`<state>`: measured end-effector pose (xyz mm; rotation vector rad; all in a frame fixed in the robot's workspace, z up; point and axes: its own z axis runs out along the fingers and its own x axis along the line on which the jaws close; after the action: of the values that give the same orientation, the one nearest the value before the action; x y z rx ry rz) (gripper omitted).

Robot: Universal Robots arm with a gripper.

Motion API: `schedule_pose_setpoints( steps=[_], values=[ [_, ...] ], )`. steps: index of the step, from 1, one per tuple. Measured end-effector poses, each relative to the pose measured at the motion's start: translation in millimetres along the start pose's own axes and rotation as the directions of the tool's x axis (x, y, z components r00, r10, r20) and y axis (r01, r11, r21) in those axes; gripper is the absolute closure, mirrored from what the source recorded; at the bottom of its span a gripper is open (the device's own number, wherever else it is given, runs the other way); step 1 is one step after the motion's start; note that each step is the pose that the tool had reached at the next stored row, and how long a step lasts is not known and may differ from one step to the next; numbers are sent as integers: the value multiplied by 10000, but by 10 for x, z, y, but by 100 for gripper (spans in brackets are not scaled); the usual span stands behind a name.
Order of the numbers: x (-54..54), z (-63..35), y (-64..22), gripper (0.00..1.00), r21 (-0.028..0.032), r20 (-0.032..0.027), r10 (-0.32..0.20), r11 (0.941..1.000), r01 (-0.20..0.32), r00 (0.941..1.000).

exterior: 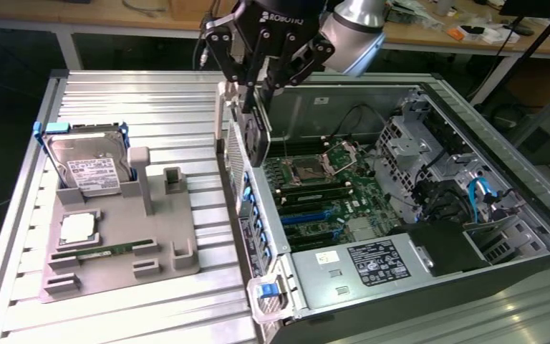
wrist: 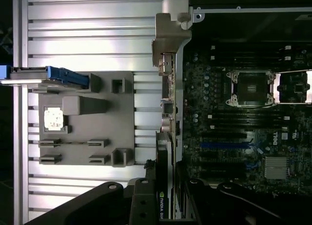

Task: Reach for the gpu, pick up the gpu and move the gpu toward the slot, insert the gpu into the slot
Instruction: 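Pick up the gpu and move the gpu toward the slot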

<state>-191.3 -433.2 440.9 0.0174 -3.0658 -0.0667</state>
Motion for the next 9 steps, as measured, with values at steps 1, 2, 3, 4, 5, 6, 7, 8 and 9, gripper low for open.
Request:
schedule_pose_setpoints(
  steps=[1, 2, 3, 4, 5, 6, 7, 8, 9],
  values=[
    [-37, -3, 0, 73, 0, -17, 1, 10000, -1, 10000],
    [-72, -5, -1, 73, -1, -32, 3, 10000, -3, 10000],
    [-104, -8, -1, 73, 0, -44, 3, 10000, -3, 10000],
    [-137, -10, -1, 73, 0, -52, 3, 10000, -3, 10000],
    [-162, -12, -2, 73, -1, -56, 2, 10000, -2, 10000],
    [-189, -14, -2, 73, -1, -60, 3, 10000, -3, 10000],
    [-215, -16, -2, 73, -1, -63, 3, 10000, -3, 10000],
    [-234, -17, -2, 73, -1, -64, 4, 10000, -4, 10000],
    [-256, -19, -2, 73, 0, -65, 3, 10000, -3, 10000]
  ],
)
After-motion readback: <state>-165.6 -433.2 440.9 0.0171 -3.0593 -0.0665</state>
